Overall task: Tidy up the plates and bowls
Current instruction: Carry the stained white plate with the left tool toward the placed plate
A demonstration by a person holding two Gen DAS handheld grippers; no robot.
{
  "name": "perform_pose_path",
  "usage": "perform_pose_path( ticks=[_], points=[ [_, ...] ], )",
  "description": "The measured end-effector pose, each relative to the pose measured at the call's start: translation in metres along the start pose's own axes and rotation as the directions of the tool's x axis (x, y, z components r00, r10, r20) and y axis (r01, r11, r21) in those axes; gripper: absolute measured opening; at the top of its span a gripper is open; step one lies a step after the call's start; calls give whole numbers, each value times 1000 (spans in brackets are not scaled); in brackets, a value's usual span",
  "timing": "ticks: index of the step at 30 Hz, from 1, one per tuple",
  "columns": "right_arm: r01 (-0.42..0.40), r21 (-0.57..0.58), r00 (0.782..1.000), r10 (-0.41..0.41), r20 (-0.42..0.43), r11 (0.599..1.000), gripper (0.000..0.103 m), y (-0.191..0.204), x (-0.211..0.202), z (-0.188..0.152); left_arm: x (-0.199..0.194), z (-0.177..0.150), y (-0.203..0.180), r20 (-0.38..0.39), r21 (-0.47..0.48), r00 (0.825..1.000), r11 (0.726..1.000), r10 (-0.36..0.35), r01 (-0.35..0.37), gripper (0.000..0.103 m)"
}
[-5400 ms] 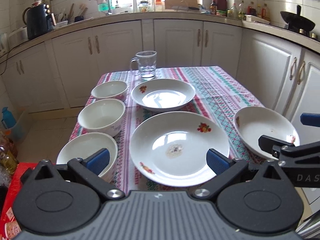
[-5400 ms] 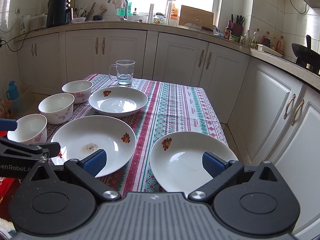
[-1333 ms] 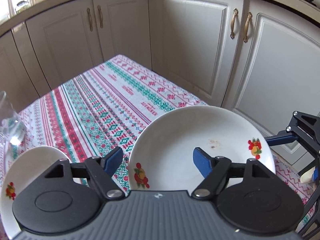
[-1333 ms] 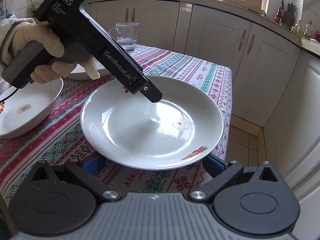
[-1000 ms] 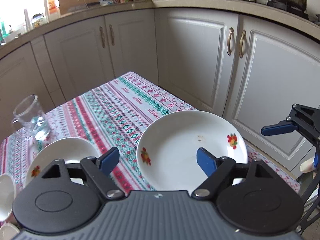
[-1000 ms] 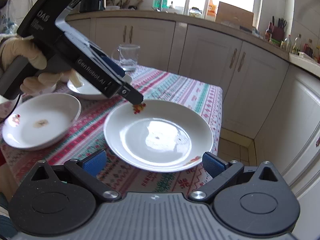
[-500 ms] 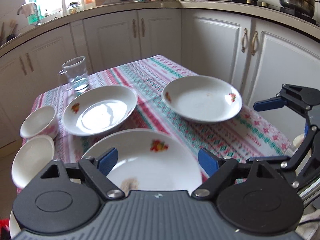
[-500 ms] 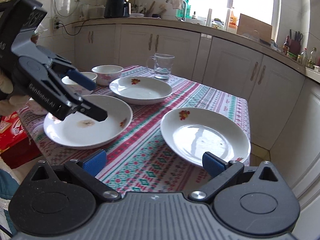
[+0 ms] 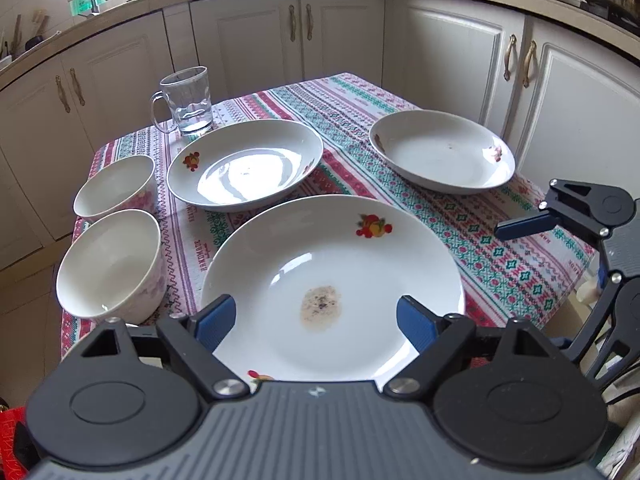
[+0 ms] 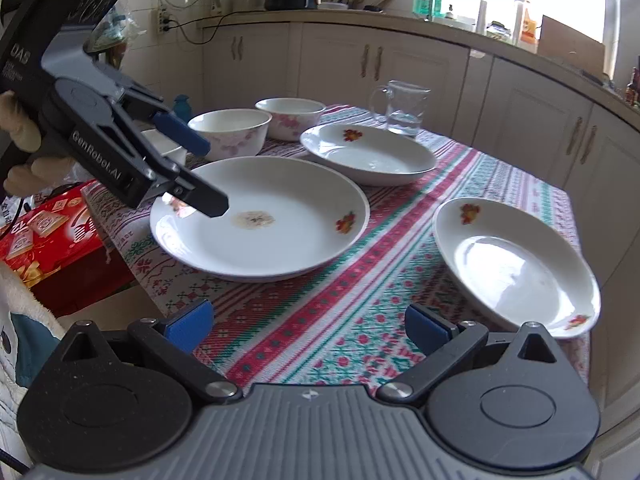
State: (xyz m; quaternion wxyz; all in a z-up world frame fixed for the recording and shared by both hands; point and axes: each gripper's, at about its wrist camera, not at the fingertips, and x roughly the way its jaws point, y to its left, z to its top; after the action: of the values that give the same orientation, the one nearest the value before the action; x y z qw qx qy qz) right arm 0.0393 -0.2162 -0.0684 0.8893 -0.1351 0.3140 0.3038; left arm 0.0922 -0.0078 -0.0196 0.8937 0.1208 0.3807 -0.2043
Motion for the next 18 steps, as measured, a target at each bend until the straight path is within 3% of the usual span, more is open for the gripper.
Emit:
perform_pose_path(
  ticks=[18],
  points=[
    [-89, -8, 995, 88, -40, 996, 103, 12, 45, 5, 24, 17, 35, -60, 9, 998, 1000, -5, 5, 87]
  ],
)
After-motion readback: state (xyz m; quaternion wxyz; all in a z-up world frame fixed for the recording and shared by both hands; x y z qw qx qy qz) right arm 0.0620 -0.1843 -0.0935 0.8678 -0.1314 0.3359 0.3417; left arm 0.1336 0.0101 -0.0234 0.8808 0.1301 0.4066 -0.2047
